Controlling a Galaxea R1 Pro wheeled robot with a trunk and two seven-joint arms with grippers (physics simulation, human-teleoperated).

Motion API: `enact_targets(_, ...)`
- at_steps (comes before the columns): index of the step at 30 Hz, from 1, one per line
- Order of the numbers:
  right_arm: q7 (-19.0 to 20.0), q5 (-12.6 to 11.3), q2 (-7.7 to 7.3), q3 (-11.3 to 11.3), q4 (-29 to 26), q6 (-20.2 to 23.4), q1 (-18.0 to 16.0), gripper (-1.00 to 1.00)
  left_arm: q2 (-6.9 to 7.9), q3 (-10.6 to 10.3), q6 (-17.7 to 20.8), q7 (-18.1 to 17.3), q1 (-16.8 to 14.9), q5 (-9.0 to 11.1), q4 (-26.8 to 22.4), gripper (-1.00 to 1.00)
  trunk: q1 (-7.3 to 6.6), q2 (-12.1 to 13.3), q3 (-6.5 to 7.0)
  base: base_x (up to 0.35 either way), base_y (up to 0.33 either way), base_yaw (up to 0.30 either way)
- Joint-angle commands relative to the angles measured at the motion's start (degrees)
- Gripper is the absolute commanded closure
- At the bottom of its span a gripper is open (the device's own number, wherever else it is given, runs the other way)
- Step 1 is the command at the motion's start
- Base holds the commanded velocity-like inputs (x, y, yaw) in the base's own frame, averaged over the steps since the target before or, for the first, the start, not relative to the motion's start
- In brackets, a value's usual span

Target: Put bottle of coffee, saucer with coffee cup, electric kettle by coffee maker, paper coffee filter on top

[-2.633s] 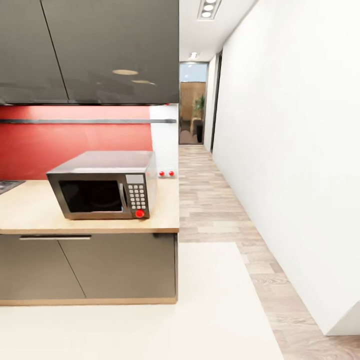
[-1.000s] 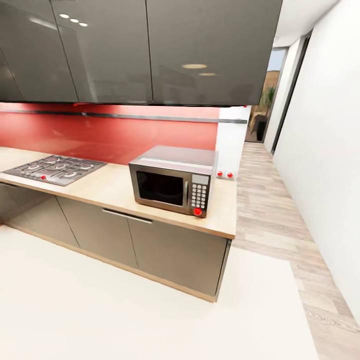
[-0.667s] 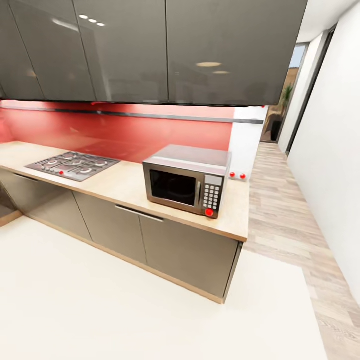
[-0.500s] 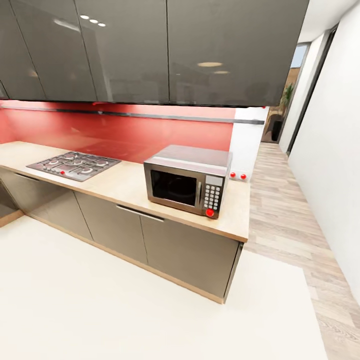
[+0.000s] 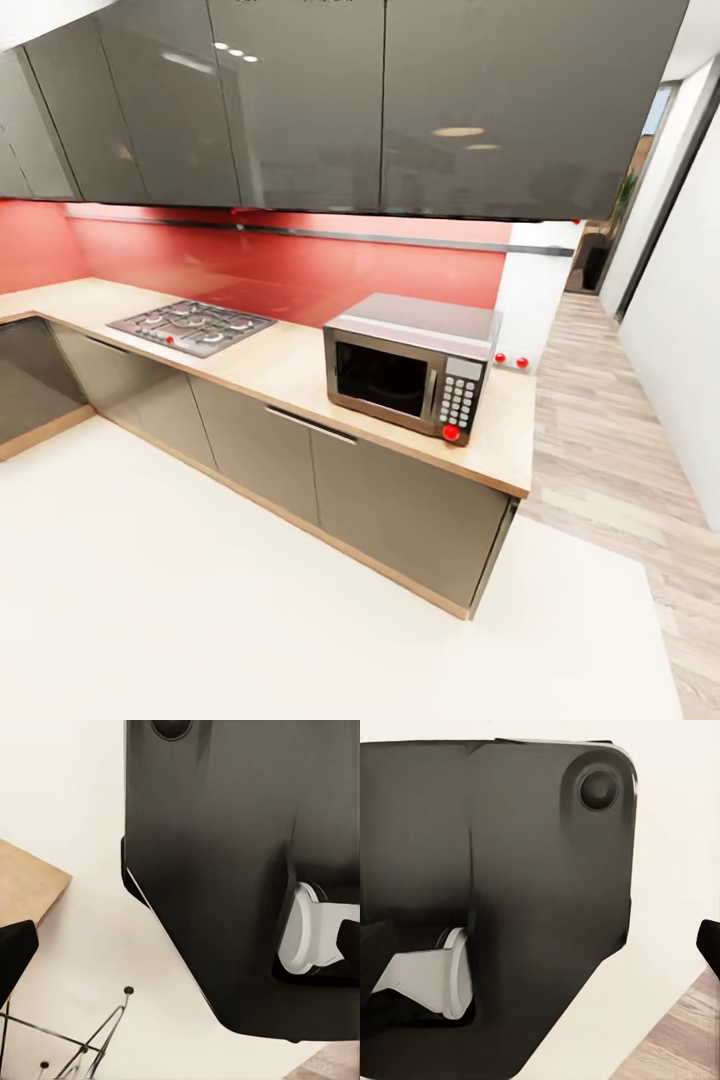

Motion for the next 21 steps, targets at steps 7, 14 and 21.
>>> enact_targets(7, -0.02, 0.01, 0.01, -0.02, -0.02, -0.17, -0.02, -1.0, -0.01, 0.36, -0.12, -0.03, -0.01, 0.07, -0.02, -1.0, -1.52, 2.74, 1.39, 0.0, 0.0, 0.263)
enact_targets(14, -0.02, 0.01, 0.01, -0.02, 0.01, -0.18, -0.02, -1.0, -0.01, 0.36, -0.12, -0.03, -0.01, 0.07, -0.02, -1.0, -1.52, 2.74, 1.66, 0.0, 0.0, 0.262)
enact_targets(21, -0.02, 0.01, 0.01, -0.02, 0.0, -0.18, -0.02, -1.0, -0.01, 0.36, -0.12, -0.03, -0.01, 0.08, -0.02, -1.0, -1.52, 2.74, 2.01, 0.0, 0.0, 0.245)
